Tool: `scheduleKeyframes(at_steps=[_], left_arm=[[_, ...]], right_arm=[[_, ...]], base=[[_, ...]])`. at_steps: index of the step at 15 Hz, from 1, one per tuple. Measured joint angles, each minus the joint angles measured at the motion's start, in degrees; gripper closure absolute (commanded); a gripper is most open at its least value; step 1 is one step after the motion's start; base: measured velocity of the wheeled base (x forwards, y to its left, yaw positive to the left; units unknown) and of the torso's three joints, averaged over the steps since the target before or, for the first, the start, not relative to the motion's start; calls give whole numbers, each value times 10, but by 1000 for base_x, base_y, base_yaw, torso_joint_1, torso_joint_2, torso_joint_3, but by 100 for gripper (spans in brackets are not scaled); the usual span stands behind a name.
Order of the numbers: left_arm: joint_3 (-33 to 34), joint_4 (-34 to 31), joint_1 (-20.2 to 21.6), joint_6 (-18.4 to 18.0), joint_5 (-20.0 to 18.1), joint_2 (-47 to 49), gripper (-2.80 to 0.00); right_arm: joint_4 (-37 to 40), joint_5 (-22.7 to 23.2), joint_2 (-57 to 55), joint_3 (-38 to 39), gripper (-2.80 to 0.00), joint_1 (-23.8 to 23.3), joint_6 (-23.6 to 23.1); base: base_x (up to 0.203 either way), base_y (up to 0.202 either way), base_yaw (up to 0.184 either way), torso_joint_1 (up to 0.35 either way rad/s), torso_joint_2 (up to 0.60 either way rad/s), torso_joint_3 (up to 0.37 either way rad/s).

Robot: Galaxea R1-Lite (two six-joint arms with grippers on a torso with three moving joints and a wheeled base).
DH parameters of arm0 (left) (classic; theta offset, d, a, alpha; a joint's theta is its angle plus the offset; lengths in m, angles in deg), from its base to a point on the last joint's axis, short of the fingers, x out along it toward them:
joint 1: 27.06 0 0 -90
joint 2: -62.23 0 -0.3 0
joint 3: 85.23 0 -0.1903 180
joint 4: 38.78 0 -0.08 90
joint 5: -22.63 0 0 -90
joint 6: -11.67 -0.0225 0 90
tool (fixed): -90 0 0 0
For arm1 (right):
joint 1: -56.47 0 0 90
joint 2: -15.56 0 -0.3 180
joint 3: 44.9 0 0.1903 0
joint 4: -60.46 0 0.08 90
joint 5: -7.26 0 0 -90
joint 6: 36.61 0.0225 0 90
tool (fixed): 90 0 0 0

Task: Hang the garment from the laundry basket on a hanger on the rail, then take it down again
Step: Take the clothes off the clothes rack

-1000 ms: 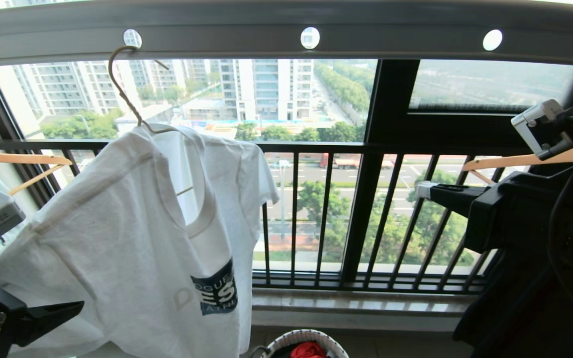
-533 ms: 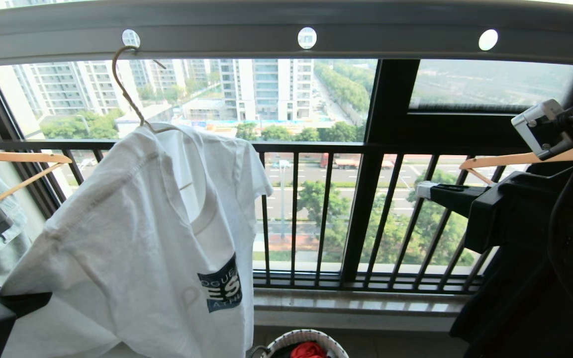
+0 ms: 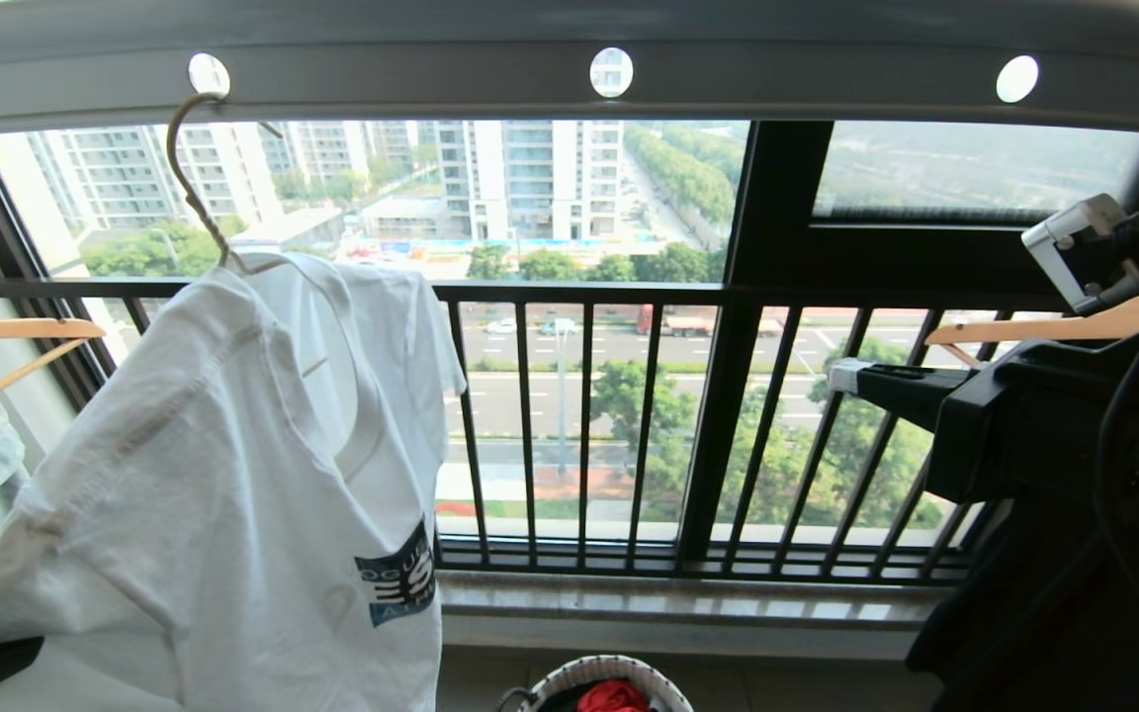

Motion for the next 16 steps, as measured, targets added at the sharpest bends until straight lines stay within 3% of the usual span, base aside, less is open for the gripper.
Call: scheduleKeyframes(at_steps=[4,5,16], left_arm=[[-1,-4,0,0,0,-10,0],[-1,-4,0,0,0,-12,-280],[19,-1,0,0,-17,-17,-280]], right_arm=[[0,0,1,0,0,0,0],[0,0,1,0,0,0,0],[0,0,1,0,0,0,0]], base=[[0,0,0,0,0,0],[0,0,0,0,0,0],[0,0,0,0,0,0]])
